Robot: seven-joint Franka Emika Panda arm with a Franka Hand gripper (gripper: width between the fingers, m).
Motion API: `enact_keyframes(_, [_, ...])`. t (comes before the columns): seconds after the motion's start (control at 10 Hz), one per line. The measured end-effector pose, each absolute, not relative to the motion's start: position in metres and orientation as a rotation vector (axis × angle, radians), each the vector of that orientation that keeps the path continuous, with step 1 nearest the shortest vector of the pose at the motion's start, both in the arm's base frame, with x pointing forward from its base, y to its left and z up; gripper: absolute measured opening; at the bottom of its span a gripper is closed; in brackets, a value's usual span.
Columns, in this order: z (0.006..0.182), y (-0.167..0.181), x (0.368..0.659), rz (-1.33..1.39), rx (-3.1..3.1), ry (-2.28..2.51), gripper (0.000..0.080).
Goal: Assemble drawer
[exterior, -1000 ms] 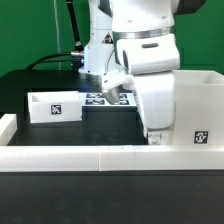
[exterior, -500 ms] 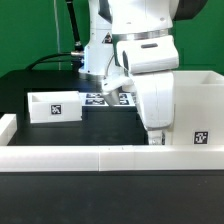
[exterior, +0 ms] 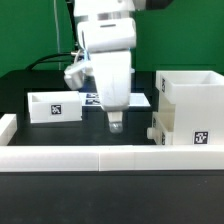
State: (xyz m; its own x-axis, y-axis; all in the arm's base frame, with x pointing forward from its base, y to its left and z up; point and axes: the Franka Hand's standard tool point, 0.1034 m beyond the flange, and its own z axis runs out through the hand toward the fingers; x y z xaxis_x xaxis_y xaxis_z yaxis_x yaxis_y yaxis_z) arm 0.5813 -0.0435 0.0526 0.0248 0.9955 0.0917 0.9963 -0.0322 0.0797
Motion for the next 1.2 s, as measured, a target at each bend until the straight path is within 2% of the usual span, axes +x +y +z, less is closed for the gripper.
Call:
enact_keyframes(0.2, [0.062, -0.067, 0.562, -0.178, -2.288, -2.143, 0.0648])
enact_keyframes(0.5, [0.077, -0.074, 0.538, -0.159, -2.377, -2.07, 0.0648])
enact_keyframes(0.9, [0.075, -0.074, 0.537, -0.158, -2.448, -1.974, 0.0648])
enact_keyframes(1.2, [0.063, -0.091, 0.521, -0.195, -2.677, -1.603, 0.0648])
